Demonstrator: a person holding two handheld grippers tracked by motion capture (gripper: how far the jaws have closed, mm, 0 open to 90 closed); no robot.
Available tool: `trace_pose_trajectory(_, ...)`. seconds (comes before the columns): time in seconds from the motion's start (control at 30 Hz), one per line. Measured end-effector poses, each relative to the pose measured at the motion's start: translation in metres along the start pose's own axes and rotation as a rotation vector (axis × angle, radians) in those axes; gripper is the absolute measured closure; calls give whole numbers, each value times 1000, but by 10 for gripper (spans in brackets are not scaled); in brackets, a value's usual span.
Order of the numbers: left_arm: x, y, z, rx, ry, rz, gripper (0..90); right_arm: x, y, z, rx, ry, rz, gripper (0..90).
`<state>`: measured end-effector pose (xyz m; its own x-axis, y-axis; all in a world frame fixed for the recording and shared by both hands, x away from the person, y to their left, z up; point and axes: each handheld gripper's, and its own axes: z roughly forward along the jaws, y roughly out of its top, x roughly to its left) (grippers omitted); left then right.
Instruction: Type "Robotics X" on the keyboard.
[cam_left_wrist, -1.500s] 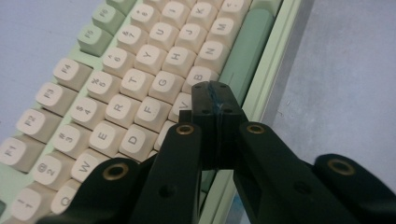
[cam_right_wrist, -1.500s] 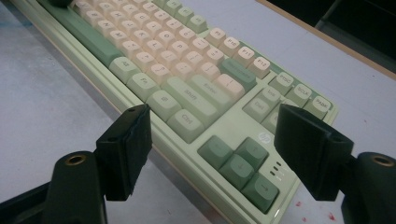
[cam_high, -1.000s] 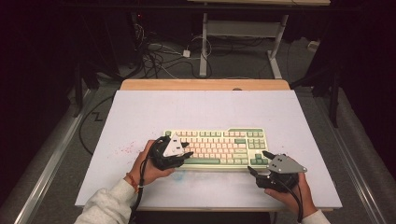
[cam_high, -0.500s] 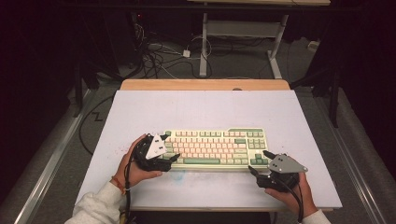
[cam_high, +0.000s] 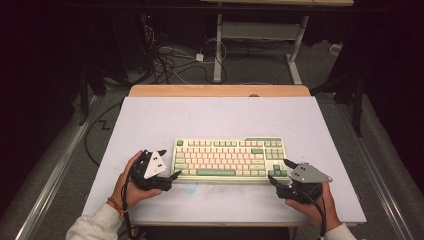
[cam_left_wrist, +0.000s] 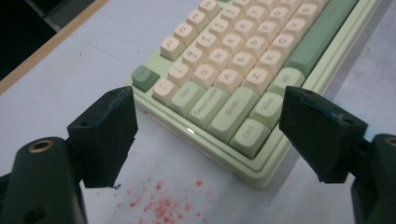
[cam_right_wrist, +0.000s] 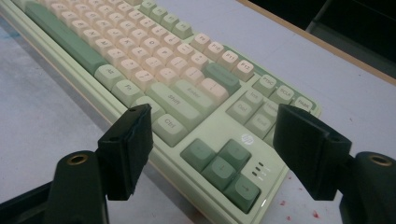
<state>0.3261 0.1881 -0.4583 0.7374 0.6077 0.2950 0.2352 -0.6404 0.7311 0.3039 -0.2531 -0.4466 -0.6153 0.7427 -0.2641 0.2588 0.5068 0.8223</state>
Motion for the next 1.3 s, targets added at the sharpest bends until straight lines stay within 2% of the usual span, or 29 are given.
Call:
trace_pose_trajectory(0.13, -1, -8, -2, 26, 10, -3, 183, -5, 3, 1, -3, -4, 13, 332)
trace_pose_trajectory(0.3, -2, -17, -6, 30, 6, -38, 183, -13, 12, 3, 4, 2, 29, 441)
trace_pose_trajectory(0.5, -3, -23, -11, 43, 6, -54, 183, -22, 25, 9, 21, 66, 55, 661)
trace_pose_trajectory(0.57, -4, -25, -12, 49, 8, -57, 183, -23, 30, 12, 31, 90, 46, 747)
trace_pose_trajectory(0.73, -6, -27, -11, 65, -2, -57, 183, -22, 43, 25, 62, 141, 17, 883)
trace_pose_trajectory(1.0, -6, -27, -10, 82, 2, -60, 186, -13, 54, 48, 99, 189, -15, 900)
trace_pose_trajectory(1.3, -7, -26, -9, 85, -8, -61, 188, -5, 41, 62, 153, 209, -29, 900)
